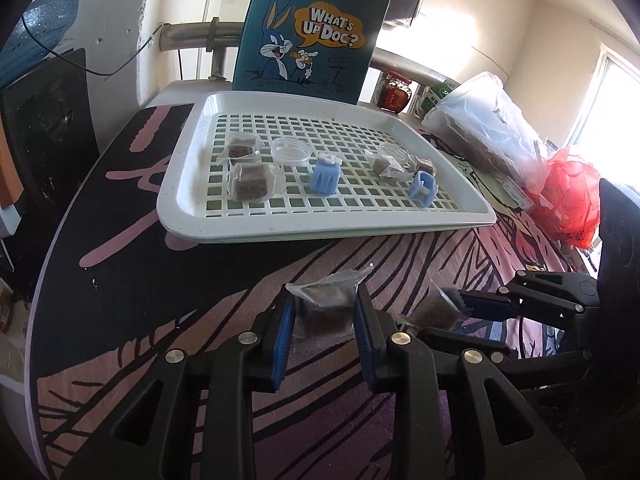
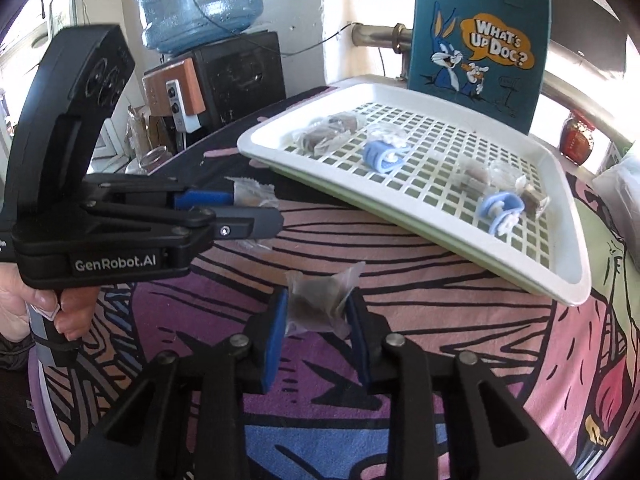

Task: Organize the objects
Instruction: 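Hold both bagged brown cubes raised in front of the tray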

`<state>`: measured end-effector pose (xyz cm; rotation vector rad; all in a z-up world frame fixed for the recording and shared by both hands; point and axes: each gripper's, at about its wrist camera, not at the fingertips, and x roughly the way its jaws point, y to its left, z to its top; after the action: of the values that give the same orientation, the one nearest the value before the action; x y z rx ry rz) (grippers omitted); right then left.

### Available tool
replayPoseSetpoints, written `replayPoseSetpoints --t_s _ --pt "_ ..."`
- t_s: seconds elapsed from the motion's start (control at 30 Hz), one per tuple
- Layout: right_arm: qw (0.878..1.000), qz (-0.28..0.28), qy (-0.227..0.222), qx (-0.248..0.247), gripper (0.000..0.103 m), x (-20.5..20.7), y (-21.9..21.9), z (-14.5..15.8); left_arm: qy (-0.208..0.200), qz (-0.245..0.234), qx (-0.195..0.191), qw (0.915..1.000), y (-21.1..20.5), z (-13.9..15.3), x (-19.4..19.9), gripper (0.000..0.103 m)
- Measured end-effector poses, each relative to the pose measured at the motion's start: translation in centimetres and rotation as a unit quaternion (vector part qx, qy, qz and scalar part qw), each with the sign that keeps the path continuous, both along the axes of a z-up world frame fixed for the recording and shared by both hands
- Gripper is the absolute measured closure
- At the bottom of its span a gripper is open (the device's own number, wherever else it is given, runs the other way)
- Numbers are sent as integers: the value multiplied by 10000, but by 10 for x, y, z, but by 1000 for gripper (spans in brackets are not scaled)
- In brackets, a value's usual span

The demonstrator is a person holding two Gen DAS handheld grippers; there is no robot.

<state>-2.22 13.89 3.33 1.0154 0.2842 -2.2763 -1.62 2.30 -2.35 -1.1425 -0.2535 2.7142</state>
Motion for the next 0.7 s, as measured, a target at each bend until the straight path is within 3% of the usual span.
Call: replayPoseSetpoints --t_s 0.17,0.7 --pt "9989 -292 245 -268 75 -1 19 10 330 -100 -257 9991 9 9 7 76" --pt "9950 -581 613 -541 75 7 35 19 599 -151 -105 9980 5 15 16 76"
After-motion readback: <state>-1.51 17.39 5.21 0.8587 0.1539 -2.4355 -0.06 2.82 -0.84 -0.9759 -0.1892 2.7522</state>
